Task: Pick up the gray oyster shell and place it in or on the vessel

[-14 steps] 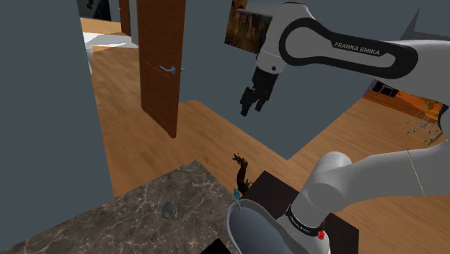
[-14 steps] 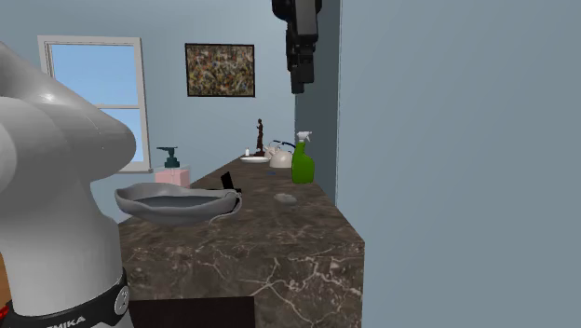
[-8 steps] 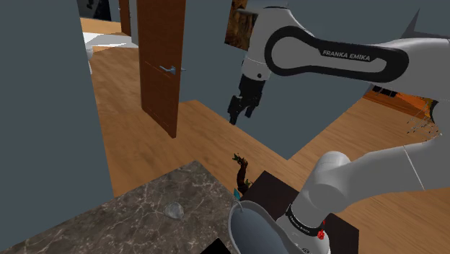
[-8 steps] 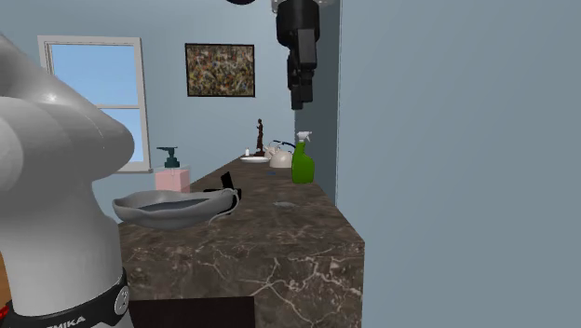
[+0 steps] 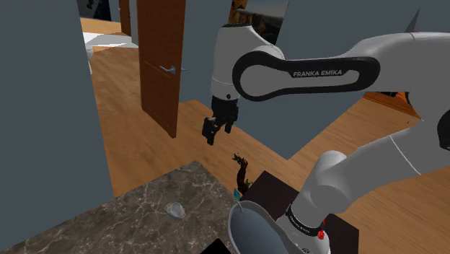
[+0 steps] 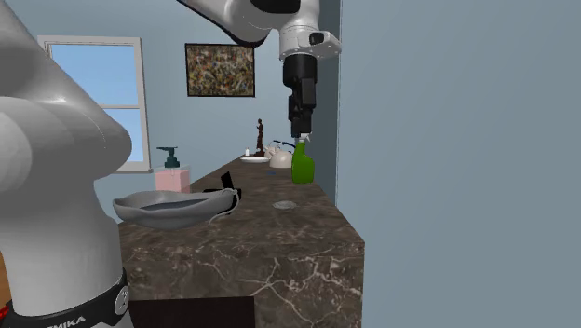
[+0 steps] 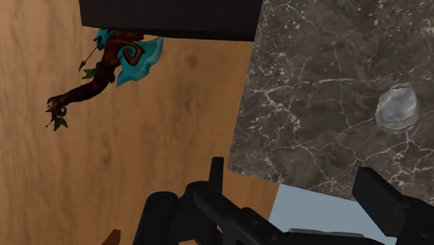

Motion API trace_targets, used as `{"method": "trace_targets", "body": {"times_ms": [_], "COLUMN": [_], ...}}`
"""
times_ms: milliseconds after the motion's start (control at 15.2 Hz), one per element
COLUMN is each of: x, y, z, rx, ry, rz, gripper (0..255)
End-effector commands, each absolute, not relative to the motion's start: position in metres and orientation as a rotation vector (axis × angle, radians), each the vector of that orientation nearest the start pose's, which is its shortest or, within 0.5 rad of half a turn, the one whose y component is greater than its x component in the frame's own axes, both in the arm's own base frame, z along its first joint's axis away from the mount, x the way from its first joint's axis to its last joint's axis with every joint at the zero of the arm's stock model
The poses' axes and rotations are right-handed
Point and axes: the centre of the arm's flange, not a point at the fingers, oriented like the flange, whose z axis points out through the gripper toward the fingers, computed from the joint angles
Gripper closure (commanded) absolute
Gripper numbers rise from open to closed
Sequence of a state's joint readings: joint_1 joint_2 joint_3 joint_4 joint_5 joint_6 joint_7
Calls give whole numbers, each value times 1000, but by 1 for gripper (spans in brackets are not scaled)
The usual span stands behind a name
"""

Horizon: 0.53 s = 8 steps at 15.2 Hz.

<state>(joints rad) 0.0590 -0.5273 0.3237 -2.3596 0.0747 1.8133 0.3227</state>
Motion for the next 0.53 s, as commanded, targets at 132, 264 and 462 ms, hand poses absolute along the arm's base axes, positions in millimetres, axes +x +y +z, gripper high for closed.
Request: {"method": "trace_targets", "body": {"times_ms": [132,264,462], "x": [370,373,378], "y": [218,243,279], "z": [476,460,435], "rx": [-3277,-3296,-3323], "ry": [-45,-72,-112], "rz": [59,81,115], "gripper": [0,0,0]}}
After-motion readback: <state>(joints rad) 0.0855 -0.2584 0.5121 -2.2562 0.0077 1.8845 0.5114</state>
